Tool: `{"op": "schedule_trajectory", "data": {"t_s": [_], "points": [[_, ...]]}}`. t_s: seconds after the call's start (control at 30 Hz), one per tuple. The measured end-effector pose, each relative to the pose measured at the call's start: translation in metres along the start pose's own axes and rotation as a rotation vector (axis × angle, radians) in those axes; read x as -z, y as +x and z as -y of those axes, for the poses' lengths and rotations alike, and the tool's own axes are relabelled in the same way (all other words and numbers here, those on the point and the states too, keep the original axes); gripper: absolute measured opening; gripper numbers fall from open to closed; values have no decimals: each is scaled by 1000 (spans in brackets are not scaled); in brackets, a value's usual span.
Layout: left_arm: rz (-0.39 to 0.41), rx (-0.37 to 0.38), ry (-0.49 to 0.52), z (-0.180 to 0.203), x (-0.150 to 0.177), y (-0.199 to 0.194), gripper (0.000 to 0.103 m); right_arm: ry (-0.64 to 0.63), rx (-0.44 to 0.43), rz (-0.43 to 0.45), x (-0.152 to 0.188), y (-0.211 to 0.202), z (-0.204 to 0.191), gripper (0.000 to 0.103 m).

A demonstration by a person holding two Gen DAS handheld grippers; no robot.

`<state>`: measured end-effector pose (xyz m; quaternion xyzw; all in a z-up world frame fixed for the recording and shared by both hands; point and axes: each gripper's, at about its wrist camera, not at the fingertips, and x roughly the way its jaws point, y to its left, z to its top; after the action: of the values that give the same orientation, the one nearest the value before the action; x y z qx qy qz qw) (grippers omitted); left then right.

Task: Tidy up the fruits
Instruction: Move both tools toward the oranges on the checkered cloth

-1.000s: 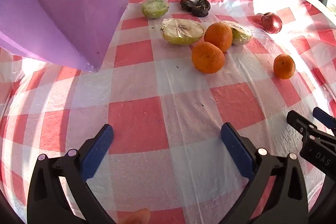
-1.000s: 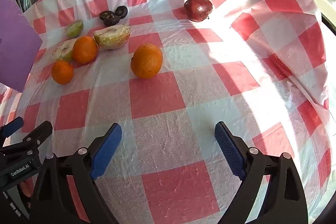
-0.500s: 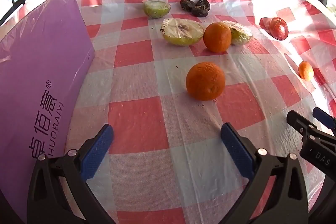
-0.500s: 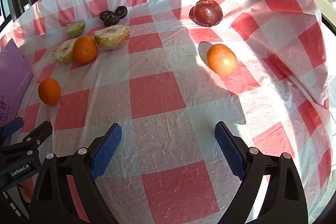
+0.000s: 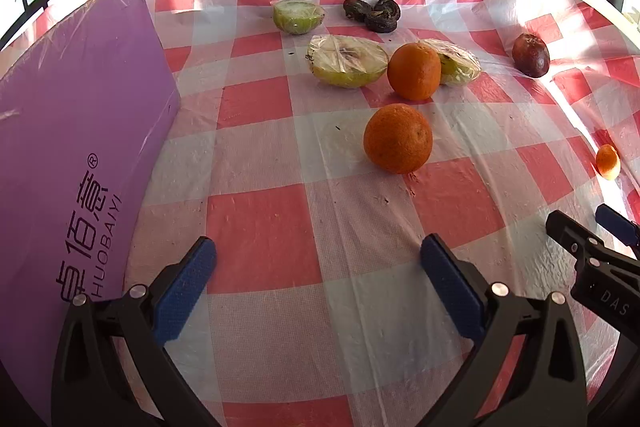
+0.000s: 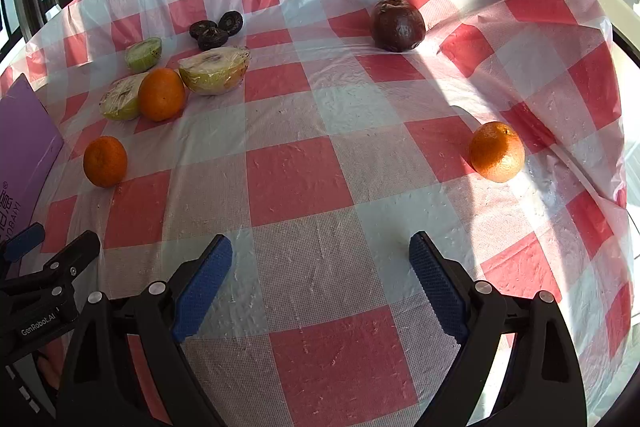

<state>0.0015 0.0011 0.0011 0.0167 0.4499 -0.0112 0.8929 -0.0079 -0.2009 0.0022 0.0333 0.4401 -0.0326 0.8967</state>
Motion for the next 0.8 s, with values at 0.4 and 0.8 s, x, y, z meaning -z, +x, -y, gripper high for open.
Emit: {"op": "schedule_trajectory", "data": {"t_s": [0.4,0.8], "points": [[0,-1,0,0,1,0,102,0,1,0,0,1,0,87],[0,-1,0,-1,0,0,102,0,0,-1,1,1,-1,87]]}}
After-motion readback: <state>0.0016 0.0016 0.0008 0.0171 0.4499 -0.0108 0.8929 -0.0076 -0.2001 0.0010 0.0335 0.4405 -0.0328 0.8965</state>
